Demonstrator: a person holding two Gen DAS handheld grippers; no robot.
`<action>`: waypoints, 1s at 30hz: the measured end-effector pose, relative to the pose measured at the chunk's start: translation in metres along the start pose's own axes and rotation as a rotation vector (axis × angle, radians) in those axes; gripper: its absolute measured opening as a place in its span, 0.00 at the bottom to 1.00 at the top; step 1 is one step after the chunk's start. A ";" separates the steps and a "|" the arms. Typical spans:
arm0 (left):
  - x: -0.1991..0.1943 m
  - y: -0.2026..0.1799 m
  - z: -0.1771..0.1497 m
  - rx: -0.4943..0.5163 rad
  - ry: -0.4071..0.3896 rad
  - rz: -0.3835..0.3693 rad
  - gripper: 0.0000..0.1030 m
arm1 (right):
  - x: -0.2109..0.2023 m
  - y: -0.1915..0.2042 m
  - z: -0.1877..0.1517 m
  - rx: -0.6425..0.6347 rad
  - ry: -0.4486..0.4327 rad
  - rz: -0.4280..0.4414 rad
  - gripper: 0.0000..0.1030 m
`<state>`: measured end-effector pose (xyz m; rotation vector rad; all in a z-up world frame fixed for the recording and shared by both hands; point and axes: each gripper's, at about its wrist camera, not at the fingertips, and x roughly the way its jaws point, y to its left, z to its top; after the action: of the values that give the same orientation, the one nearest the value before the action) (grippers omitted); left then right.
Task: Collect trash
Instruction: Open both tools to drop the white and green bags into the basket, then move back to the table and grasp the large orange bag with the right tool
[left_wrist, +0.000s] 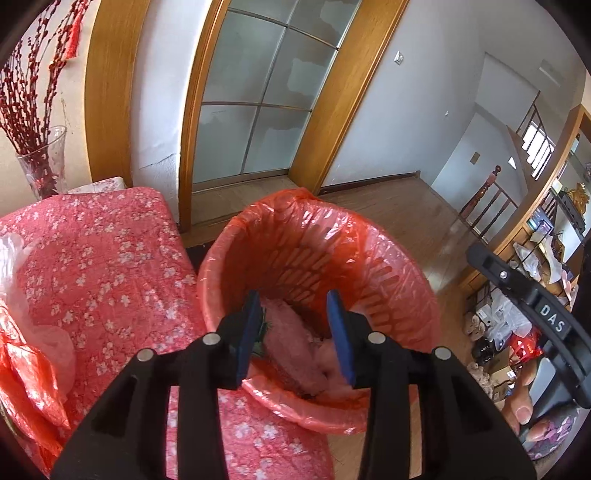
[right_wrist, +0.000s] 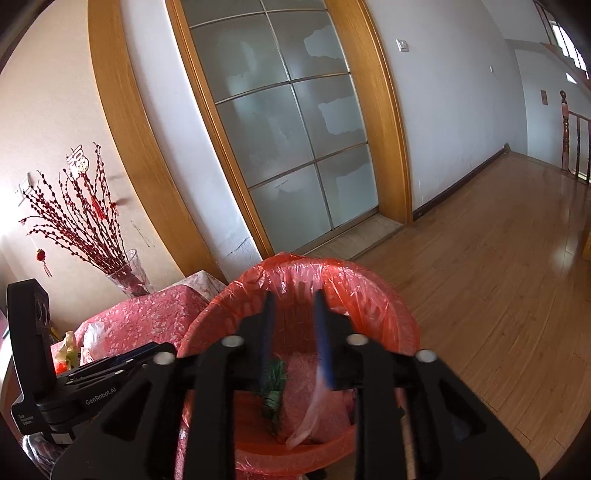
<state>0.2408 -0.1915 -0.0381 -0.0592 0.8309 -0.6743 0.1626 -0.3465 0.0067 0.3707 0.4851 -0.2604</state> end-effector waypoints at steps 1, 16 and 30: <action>-0.002 0.003 -0.001 -0.001 -0.006 0.011 0.38 | -0.002 0.000 0.000 -0.005 -0.005 -0.005 0.33; -0.092 0.059 -0.029 -0.029 -0.174 0.240 0.44 | 0.003 0.049 -0.012 -0.110 0.019 0.051 0.33; -0.195 0.162 -0.066 -0.186 -0.287 0.505 0.46 | 0.031 0.171 -0.051 -0.296 0.122 0.248 0.33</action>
<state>0.1872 0.0625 -0.0036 -0.1074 0.5941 -0.1061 0.2246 -0.1768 -0.0027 0.1555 0.5831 0.0754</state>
